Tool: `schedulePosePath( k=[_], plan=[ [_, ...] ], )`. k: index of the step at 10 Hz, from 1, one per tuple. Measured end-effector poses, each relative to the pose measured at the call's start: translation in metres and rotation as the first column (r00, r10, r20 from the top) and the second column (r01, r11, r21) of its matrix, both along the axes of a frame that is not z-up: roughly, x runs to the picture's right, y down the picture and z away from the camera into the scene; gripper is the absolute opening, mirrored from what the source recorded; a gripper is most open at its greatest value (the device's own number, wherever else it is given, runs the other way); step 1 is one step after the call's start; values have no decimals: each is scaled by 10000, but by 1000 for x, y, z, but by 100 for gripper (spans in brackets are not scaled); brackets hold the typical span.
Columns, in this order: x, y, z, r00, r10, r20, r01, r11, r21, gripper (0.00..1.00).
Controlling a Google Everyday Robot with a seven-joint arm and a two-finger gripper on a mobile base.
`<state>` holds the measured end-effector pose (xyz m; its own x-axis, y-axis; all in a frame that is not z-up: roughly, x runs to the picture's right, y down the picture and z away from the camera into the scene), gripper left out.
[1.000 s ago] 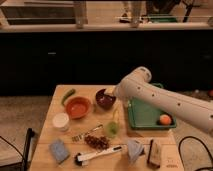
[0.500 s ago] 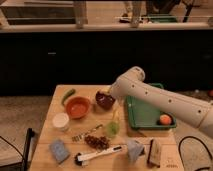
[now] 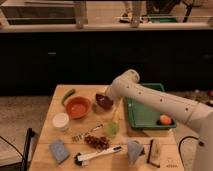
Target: Stack bowls on top of each other
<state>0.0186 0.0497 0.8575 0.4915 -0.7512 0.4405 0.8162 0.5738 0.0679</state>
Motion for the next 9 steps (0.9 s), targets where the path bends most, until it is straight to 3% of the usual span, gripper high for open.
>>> schedulePosePath(
  k=[3, 9],
  plan=[
    [1, 0, 28, 9999, 77, -109, -78, 9999, -102, 80],
    [40, 10, 59, 9968, -130, -790, 111, 9996, -254, 80]
  ],
)
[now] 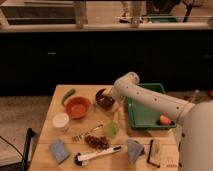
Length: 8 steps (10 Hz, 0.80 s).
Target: Stack bowls on top of each other
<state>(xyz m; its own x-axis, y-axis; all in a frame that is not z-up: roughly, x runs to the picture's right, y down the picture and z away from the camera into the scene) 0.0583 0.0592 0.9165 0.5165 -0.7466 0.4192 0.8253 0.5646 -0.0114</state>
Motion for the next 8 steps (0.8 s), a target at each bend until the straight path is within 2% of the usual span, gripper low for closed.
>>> schedulePosePath(
  k=[2, 3, 6, 7, 8],
  plan=[
    [12, 5, 8, 9999, -76, -131, 75, 9999, -83, 79],
    [13, 8, 11, 9998, -145, -132, 143, 9998, -139, 71],
    [14, 14, 12, 9991, -412, -93, 410, 9989, -230, 41],
    [15, 14, 11, 9983, -589, -29, 588, 9980, -222, 28],
    [15, 15, 11, 9985, -549, -5, 549, 9981, -264, 20]
  ],
)
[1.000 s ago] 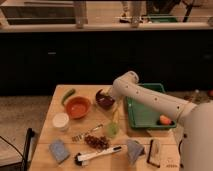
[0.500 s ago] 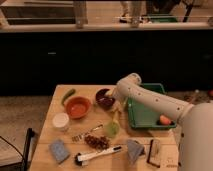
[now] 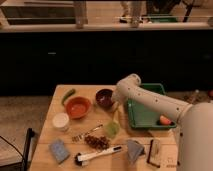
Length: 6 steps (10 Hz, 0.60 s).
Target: Stack bowls on top of each other
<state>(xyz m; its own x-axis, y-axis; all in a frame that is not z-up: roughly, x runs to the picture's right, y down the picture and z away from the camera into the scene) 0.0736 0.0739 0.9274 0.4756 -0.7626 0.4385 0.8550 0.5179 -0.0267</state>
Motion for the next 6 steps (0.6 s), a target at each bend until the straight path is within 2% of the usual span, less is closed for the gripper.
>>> schedulePosePath(
  k=[1, 2, 3, 6],
  plan=[
    [1, 1, 1, 10000, -33, -21, 33, 10000, 0, 15],
    [1, 1, 2, 10000, -30, -5, 30, 10000, -24, 3],
    [2, 2, 2, 10000, -7, 21, 7, 10000, -53, 0],
    [3, 3, -1, 9999, -4, 107, 5, 10000, -81, 0]
  ],
)
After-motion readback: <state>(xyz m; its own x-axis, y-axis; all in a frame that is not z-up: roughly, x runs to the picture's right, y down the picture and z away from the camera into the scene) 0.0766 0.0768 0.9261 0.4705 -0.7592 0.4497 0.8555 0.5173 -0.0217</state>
